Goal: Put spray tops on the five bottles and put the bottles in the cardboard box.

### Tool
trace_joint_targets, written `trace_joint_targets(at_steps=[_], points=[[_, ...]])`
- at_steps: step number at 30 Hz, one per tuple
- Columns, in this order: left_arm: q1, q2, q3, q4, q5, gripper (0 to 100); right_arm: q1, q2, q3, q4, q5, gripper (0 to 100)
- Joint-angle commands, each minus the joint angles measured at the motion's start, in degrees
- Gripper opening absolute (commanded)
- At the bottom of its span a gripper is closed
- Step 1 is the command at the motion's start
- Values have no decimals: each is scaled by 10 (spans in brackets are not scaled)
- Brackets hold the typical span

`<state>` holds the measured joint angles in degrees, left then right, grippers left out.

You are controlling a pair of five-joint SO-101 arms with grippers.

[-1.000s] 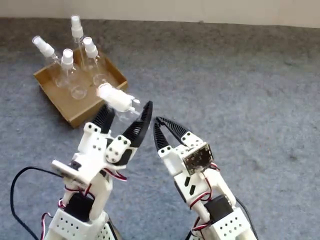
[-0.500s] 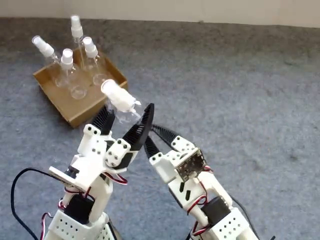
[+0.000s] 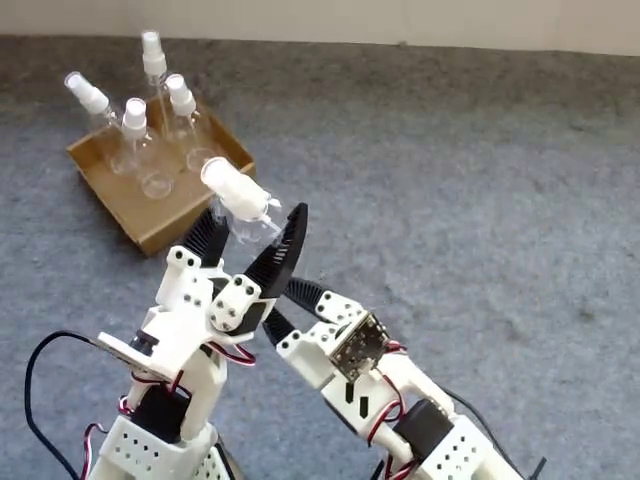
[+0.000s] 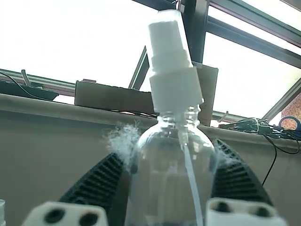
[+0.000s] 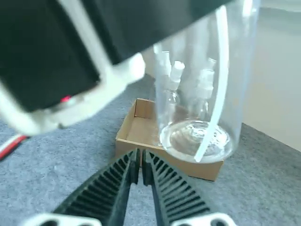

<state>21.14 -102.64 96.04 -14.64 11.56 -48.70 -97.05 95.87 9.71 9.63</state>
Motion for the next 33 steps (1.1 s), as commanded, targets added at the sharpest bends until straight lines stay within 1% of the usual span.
trace_joint_targets(at_steps=[1,6,10,13,23,29,33], points=[[-5,-10,10,-10,6,38,-13,-7,85,4,3,5],[-4,-6,11,-4,6,38,-7,-7,85,3,4,5],[-4,-9,11,57,6,38,-7,-7,85,3,4,5],[-4,-9,11,81,6,38,7,-7,85,3,4,5],[-4,-9,11,84,6,38,109,-7,85,3,4,5],[-4,-9,11,84,6,38,116,-2,84,7,2,5],[-7,-9,11,84,6,38,115,-6,84,51,2,5]])
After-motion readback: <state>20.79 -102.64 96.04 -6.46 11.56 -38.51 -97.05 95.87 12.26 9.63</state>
